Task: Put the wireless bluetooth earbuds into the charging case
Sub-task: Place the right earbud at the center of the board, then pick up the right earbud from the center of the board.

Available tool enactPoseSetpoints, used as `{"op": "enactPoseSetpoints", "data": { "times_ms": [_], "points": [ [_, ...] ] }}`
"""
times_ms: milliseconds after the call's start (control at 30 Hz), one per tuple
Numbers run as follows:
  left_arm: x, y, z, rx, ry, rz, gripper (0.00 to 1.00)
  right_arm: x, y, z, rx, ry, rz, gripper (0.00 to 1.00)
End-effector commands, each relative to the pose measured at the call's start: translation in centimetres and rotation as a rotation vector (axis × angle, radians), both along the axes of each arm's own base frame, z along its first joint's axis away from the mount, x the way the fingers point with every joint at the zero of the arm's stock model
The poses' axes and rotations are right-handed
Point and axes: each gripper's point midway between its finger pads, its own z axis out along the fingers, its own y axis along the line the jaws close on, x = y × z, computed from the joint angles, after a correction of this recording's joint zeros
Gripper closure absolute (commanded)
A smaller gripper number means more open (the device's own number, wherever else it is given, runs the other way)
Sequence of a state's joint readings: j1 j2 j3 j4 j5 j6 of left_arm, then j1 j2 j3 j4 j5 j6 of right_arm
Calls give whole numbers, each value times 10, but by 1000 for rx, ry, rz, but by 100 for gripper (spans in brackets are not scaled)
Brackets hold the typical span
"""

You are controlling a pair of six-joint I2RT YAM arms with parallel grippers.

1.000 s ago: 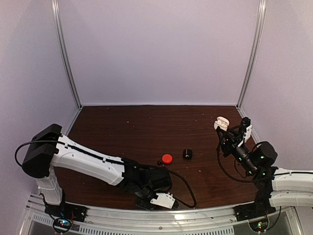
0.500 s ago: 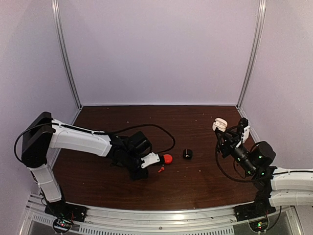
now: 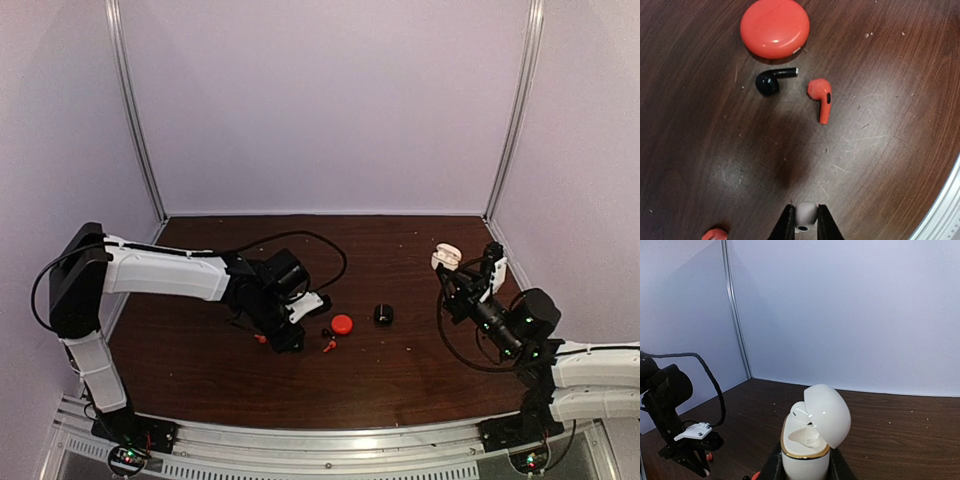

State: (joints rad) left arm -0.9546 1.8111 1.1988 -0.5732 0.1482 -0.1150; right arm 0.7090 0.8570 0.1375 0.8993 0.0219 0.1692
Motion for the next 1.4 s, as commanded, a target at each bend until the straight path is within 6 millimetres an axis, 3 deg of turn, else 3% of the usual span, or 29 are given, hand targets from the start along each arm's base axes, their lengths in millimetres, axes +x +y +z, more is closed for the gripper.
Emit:
{"op": "enactPoseSetpoints", "data": {
  "times_ms": [0,267,567,733,1033,1367],
  "points": [
    [-12,20,-4,105,83,50,84,0,1,13,34,-26,12,100],
    [-28,43,-28,227,159,56,84,3,4,12,36,-21,16,100],
    [-31,70,-41,374,163,58,78,4,4,11,34,-21,14,100],
    [-31,69,-43,398,160,45,70,4,5,9,35,-18,15,100],
    [-18,70,-40,457,104,35,70,6,4,6,35,-14,11,100],
    [-15,65,-35,434,87,29,82,6,3,7,33,-15,9,100]
  ]
}}
